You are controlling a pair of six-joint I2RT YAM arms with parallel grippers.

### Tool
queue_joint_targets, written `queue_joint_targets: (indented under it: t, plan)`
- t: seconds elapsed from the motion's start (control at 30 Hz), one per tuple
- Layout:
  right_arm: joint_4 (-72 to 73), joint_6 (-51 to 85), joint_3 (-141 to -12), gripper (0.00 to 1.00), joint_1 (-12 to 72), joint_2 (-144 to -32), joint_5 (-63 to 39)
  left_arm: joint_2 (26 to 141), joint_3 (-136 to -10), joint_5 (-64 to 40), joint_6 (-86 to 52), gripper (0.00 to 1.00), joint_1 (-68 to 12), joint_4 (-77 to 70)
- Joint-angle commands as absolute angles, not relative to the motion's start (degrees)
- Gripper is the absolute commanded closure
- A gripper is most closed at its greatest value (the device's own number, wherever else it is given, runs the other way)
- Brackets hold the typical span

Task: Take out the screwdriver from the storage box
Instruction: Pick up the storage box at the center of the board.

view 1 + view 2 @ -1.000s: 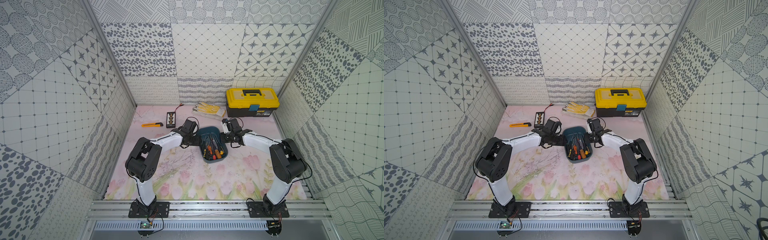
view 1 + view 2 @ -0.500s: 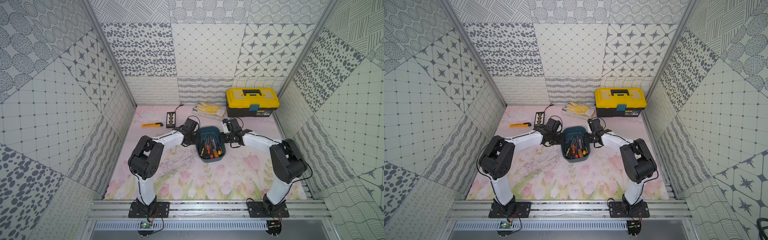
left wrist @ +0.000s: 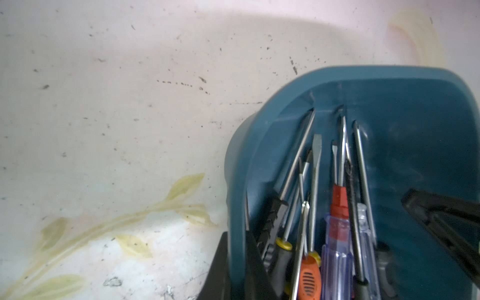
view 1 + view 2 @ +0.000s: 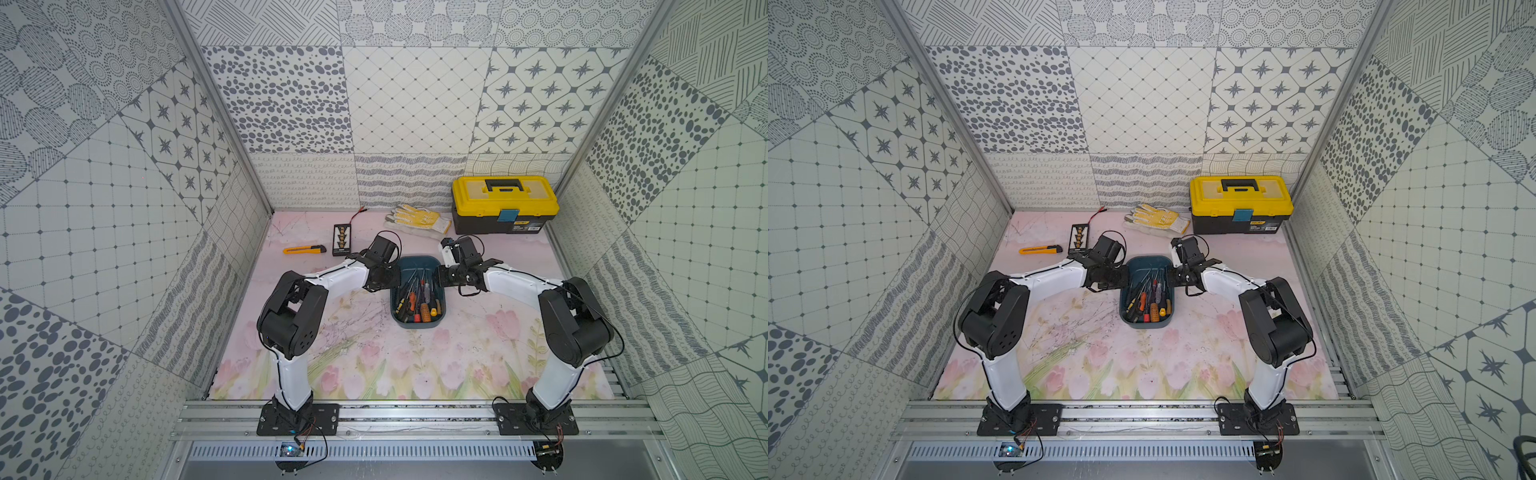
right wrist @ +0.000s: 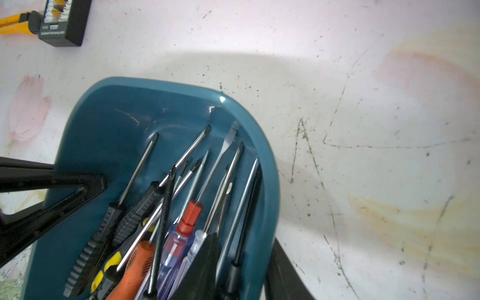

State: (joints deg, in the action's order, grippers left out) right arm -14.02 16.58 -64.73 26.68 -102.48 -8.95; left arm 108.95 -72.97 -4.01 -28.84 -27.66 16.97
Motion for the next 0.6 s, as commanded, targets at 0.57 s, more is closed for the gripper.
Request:
queue_joint_targets:
  t: [0.57]
  plan:
    - [-23.14,15.34,-70.93,0.41,30.33,-93.22,-14.98,105.08,-72.4,15.52,-26.62,1.0,-26.07,19.0]
